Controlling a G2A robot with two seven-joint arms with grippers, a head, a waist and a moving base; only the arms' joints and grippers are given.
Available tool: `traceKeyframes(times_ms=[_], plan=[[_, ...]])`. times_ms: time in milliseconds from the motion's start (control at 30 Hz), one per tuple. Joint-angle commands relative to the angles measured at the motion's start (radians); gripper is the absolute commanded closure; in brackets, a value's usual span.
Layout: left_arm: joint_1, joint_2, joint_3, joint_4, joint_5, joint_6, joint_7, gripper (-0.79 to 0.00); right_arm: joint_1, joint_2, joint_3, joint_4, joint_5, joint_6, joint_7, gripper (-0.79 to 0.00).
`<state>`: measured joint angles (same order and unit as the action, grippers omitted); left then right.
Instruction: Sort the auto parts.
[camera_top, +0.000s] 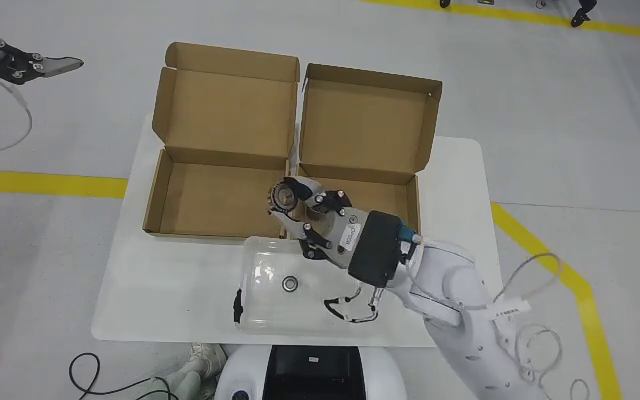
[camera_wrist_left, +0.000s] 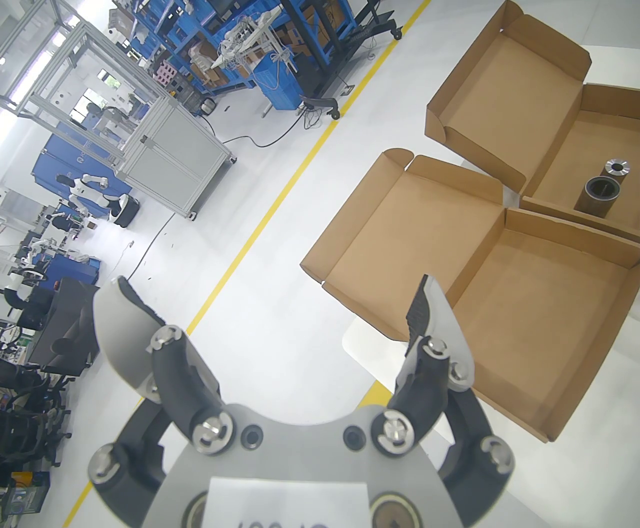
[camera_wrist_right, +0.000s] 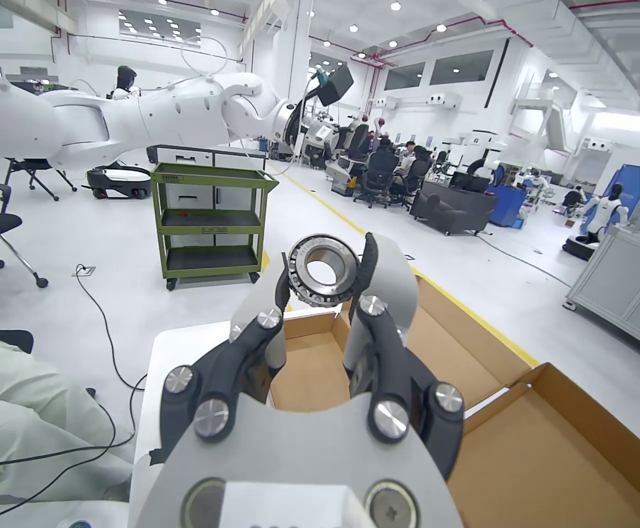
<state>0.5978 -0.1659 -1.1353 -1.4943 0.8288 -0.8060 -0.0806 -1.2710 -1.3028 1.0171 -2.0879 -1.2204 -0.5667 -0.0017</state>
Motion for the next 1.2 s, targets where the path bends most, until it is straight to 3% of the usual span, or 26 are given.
traceKeyframes(times_ms=[0, 267, 533, 700, 1167], plan=[[0.0, 0.0, 0.0, 0.0, 0.0, 0.0, 0.0, -0.785, -0.025, 0.004, 0.016, -0.023, -0.014, 0.004, -0.012, 0.0], [0.0, 0.0, 0.0, 0.0, 0.0, 0.0, 0.0, -0.785, -0.121, 0.021, 0.092, -0.063, -0.031, 0.001, -0.092, 0.0], [0.0, 0.0, 0.0, 0.0, 0.0, 0.0, 0.0, -0.785, -0.152, 0.029, 0.118, -0.067, -0.039, -0.006, -0.12, 0.0], [0.0, 0.0, 0.0, 0.0, 0.0, 0.0, 0.0, -0.785, -0.103, 0.025, 0.085, -0.01, -0.01, -0.011, -0.077, 0.0], [0.0, 0.0, 0.0, 0.0, 0.0, 0.0, 0.0, -0.785, 0.088, -0.011, -0.051, 0.209, 0.083, 0.104, 0.09, 0.0]])
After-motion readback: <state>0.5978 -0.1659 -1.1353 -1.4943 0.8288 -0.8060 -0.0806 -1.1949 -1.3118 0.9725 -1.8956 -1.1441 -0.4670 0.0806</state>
